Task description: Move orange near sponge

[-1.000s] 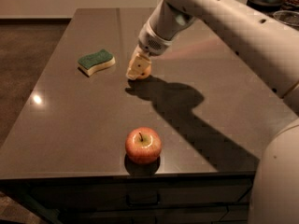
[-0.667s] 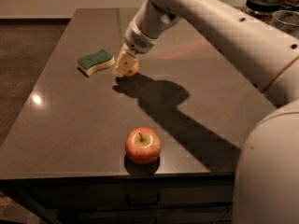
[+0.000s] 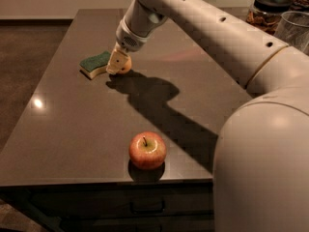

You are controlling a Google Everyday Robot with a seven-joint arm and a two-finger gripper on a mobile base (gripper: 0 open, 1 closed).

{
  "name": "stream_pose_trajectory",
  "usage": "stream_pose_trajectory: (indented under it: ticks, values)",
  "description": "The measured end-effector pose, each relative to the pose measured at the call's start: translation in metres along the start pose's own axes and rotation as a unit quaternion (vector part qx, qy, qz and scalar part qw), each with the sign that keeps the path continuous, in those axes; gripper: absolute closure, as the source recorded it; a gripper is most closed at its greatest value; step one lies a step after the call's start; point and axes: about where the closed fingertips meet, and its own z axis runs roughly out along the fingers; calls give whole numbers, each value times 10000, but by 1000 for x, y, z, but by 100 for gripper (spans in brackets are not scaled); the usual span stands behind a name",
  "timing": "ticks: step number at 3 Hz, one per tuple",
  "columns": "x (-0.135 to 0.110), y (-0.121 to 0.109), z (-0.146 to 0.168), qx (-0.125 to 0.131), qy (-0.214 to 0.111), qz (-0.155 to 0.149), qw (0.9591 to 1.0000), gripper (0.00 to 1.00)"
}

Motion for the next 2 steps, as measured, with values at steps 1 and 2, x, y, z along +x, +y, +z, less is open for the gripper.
stream_pose_trajectory:
  ticks: [1, 2]
  values:
    - [3, -7, 9, 30, 104, 4, 9999, 66]
    - [17, -13, 11, 21, 244, 65, 9997, 36]
